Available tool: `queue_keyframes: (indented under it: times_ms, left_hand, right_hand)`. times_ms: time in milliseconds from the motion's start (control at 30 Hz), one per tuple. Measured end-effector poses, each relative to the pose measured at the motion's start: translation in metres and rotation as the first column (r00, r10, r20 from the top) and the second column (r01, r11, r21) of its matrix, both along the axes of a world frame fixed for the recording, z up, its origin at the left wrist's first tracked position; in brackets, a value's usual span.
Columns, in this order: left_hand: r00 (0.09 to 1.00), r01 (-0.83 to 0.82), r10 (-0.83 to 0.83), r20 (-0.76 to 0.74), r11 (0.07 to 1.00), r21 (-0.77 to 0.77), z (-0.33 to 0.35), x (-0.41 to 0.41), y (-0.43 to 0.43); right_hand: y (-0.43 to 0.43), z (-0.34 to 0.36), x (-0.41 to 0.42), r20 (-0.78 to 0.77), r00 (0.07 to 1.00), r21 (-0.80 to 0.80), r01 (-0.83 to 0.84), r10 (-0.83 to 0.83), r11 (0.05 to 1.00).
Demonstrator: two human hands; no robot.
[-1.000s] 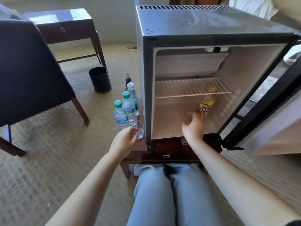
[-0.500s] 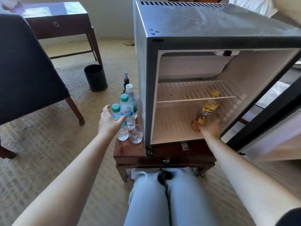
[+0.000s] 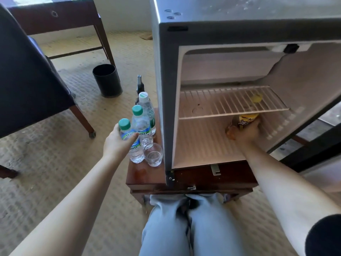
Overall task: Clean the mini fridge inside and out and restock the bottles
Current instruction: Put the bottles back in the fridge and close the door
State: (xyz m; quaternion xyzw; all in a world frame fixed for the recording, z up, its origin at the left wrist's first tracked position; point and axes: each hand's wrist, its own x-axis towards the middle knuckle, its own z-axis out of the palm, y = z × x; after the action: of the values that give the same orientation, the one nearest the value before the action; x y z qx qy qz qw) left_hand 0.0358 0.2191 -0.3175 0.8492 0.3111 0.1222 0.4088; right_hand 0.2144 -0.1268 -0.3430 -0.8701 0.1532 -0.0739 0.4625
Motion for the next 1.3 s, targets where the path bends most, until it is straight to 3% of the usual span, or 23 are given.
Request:
queue_keyframes:
  times_ms: [167,267,433,567,667,767,833,867,900,967,1067,1167,1300]
  left_hand:
    - [0.996,0.023,-0.025,-0.081,0.999,-0.022,0.005,-0.005,-0.006]
    - [0.995,0.023,-0.025,-0.096,0.999,-0.022,0.012,-0.016,-0.011]
    - [0.996,-0.039,0.041,-0.082,0.999,0.02,0.03,-0.057,-0.022]
    - [0.997,-0.022,0.023,-0.069,0.999,0.024,0.051,-0.096,-0.035]
    - [0.996,0.075,-0.072,-0.05,0.995,0.065,0.067,-0.116,-0.052]
    - [0.971,0.238,-0.238,0.017,0.971,-0.007,0.087,-0.124,-0.08]
    - [0.928,0.37,-0.366,0.063,0.928,-0.055,0.099,-0.123,-0.105]
    - [0.905,0.424,-0.42,0.069,0.903,-0.065,0.102,-0.121,-0.118]
    - [0.887,0.461,-0.456,0.074,0.885,-0.072,0.103,-0.118,-0.131]
    - [0.869,0.493,-0.485,0.095,0.864,-0.1,0.101,-0.106,-0.15]
    - [0.871,0.492,-0.491,0.026,0.869,-0.057,0.091,-0.085,-0.165]
    - [0.877,0.48,-0.476,-0.067,0.875,0.061,0.078,-0.071,-0.171]
    - [0.838,0.544,-0.543,-0.046,0.839,-0.009,0.046,-0.057,-0.168]
  right_hand:
    - [-0.005,-0.005,-0.005,-0.093,0.994,0.057,-0.052,0.057,0.997]
    - [-0.011,-0.008,-0.03,-0.186,0.981,0.005,-0.058,0.058,0.998]
    - [0.001,-0.003,-0.096,-0.188,0.976,0.051,-0.097,0.105,0.994]
    - [0.021,0.013,-0.149,-0.149,0.949,0.033,-0.275,0.276,0.961]
    - [0.041,0.031,-0.19,-0.084,0.831,0.037,-0.548,0.549,0.835]
    - [0.053,0.049,-0.222,-0.082,0.594,0.042,-0.801,0.801,0.598]
    - [0.054,0.061,-0.238,-0.068,0.457,0.153,-0.874,0.887,0.462]
    - [0.053,0.065,-0.243,-0.02,0.432,0.219,-0.878,0.901,0.426]
    - [0.049,0.065,-0.243,0.008,0.452,0.226,-0.87,0.892,0.438]
    - [0.037,0.063,-0.241,0.017,0.57,0.142,-0.814,0.821,0.563]
    - [0.007,0.047,-0.222,-0.111,0.732,0.044,-0.672,0.672,0.74]
    - [-0.017,0.023,-0.19,-0.233,0.833,-0.017,-0.52,0.502,0.854]
    - [-0.019,0.005,-0.14,-0.233,0.92,-0.01,-0.327,0.316,0.945]
